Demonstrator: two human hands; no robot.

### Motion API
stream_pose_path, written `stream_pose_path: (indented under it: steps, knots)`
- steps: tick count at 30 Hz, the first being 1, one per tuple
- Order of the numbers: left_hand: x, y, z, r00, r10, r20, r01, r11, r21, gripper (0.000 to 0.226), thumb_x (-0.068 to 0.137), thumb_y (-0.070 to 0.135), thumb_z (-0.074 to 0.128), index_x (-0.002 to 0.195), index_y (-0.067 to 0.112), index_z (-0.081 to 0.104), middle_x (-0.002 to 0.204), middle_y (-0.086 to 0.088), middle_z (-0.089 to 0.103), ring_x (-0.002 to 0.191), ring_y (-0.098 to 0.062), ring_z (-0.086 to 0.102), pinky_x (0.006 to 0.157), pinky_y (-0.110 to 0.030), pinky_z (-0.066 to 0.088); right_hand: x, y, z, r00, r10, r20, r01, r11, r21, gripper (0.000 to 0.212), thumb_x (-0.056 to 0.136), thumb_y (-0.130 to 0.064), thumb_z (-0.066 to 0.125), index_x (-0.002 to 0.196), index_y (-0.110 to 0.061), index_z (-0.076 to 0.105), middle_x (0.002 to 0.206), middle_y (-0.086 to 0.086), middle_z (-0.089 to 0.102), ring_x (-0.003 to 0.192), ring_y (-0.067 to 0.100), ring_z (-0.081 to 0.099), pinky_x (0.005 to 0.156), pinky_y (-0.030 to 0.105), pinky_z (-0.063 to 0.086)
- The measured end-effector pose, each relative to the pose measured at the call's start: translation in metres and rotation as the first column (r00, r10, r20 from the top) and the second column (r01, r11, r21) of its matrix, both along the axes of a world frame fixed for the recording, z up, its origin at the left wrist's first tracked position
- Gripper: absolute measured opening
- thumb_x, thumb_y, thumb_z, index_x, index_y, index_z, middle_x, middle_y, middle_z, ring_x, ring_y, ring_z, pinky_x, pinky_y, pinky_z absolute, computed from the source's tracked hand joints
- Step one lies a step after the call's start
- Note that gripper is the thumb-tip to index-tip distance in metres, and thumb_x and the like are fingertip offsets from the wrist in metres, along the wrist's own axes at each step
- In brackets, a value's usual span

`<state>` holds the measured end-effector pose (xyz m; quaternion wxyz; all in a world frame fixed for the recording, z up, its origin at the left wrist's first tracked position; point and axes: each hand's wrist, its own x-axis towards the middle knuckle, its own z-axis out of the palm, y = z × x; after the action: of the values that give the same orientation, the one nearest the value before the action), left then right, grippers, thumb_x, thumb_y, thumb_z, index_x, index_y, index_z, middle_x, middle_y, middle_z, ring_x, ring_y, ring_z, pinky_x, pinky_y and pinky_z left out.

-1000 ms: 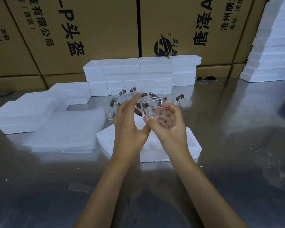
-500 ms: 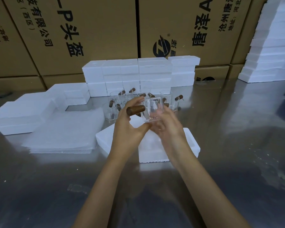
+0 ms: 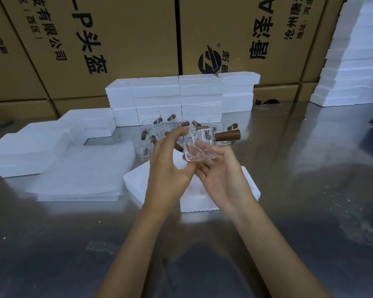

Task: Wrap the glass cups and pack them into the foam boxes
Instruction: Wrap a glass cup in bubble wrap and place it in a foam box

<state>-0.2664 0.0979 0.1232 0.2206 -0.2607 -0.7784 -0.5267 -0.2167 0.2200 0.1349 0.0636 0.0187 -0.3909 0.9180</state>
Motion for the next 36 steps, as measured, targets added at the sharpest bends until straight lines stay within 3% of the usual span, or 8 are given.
stream_pose_path:
  steps: [7, 11, 15, 19, 23, 28, 33, 36]
  knots:
    - [0.001, 0.0, 0.001, 0.995, 0.082, -0.065, -0.089, 0.989, -0.115, 0.072, 0.077, 0.018, 0.083, 0.132, 0.046, 0.046, 0.125, 0.039, 0.043, 0.127, -0.001, 0.041, 0.109, -0.037, 0.039, -0.006, 0.022, -0.004, 0.852, -0.524, -0.011, 0.507, 0.818, 0.271, 0.042, 0.086, -0.047, 0.071, 0.104, -0.009, 0.065, 0.065, 0.0, 0.056, 0.06, 0.011, 0.052, 0.059, 0.023, 0.047]
    - [-0.001, 0.002, -0.003, 0.987, 0.051, -0.155, -0.079, 0.98, -0.18, 0.073, 0.076, 0.017, 0.081, 0.135, 0.04, 0.046, 0.126, 0.037, 0.039, 0.127, 0.003, 0.036, 0.107, -0.033, 0.035, -0.004, 0.031, -0.005, 0.865, -0.499, -0.052, 0.491, 0.82, 0.296, 0.016, 0.094, -0.025, 0.065, 0.092, -0.008, 0.065, 0.059, 0.001, 0.052, 0.053, 0.01, 0.045, 0.055, 0.024, 0.04]
    - [-0.001, 0.001, -0.006, 0.999, -0.049, 0.012, 0.051, 0.983, -0.175, 0.086, 0.071, 0.047, 0.08, 0.14, 0.059, 0.03, 0.14, 0.029, 0.042, 0.132, 0.006, 0.031, 0.104, -0.017, 0.025, -0.005, 0.03, -0.006, 0.866, -0.496, -0.069, 0.492, 0.818, 0.299, 0.013, 0.096, -0.02, 0.062, 0.093, -0.008, 0.064, 0.062, 0.003, 0.054, 0.055, 0.013, 0.048, 0.058, 0.026, 0.043]
    - [-0.002, 0.002, -0.009, 0.987, -0.081, 0.137, 0.1, 0.985, -0.138, 0.082, 0.068, 0.063, 0.079, 0.135, 0.062, 0.032, 0.135, 0.028, 0.051, 0.132, -0.004, 0.04, 0.106, -0.033, 0.038, -0.004, 0.03, -0.007, 0.867, -0.484, -0.12, 0.493, 0.799, 0.344, 0.012, 0.097, -0.018, 0.061, 0.101, -0.007, 0.065, 0.075, 0.004, 0.062, 0.064, 0.013, 0.057, 0.068, 0.028, 0.052]
    - [-0.005, 0.0, -0.01, 0.998, -0.029, 0.048, 0.034, 0.994, -0.101, 0.07, 0.078, 0.044, 0.082, 0.133, 0.056, 0.04, 0.132, 0.031, 0.053, 0.125, 0.002, 0.043, 0.104, -0.031, 0.042, -0.003, 0.028, -0.008, 0.873, -0.439, -0.21, 0.487, 0.768, 0.416, 0.01, 0.098, -0.01, 0.058, 0.105, -0.004, 0.063, 0.089, 0.008, 0.064, 0.071, 0.015, 0.064, 0.075, 0.028, 0.055]
    - [-0.009, -0.004, -0.011, 0.989, 0.065, -0.136, -0.08, 0.991, -0.108, 0.078, 0.081, 0.016, 0.081, 0.139, 0.047, 0.038, 0.13, 0.052, 0.033, 0.125, 0.023, 0.028, 0.101, -0.003, 0.024, -0.004, 0.027, -0.01, 0.903, -0.338, -0.265, 0.425, 0.788, 0.445, 0.014, 0.099, -0.002, 0.054, 0.11, 0.002, 0.06, 0.103, 0.013, 0.066, 0.081, 0.015, 0.07, 0.081, 0.022, 0.053]
    - [-0.011, -0.003, -0.013, 0.969, 0.099, -0.228, -0.124, 0.987, -0.098, 0.075, 0.081, 0.007, 0.078, 0.143, 0.035, 0.045, 0.139, 0.032, 0.042, 0.129, 0.021, 0.027, 0.104, 0.001, 0.019, -0.006, 0.029, -0.011, 0.913, -0.31, -0.263, 0.4, 0.805, 0.438, 0.012, 0.098, -0.004, 0.055, 0.107, -0.006, 0.063, 0.105, 0.01, 0.069, 0.088, 0.02, 0.07, 0.094, 0.035, 0.054]
    - [-0.011, -0.003, -0.013, 0.973, 0.093, -0.213, -0.116, 0.988, -0.099, 0.074, 0.082, 0.009, 0.078, 0.143, 0.035, 0.045, 0.14, 0.03, 0.044, 0.129, 0.02, 0.027, 0.105, -0.001, 0.019, -0.006, 0.029, -0.012, 0.916, -0.298, -0.267, 0.39, 0.815, 0.428, 0.013, 0.097, -0.004, 0.056, 0.107, -0.006, 0.064, 0.102, 0.009, 0.069, 0.087, 0.018, 0.07, 0.084, 0.025, 0.053]
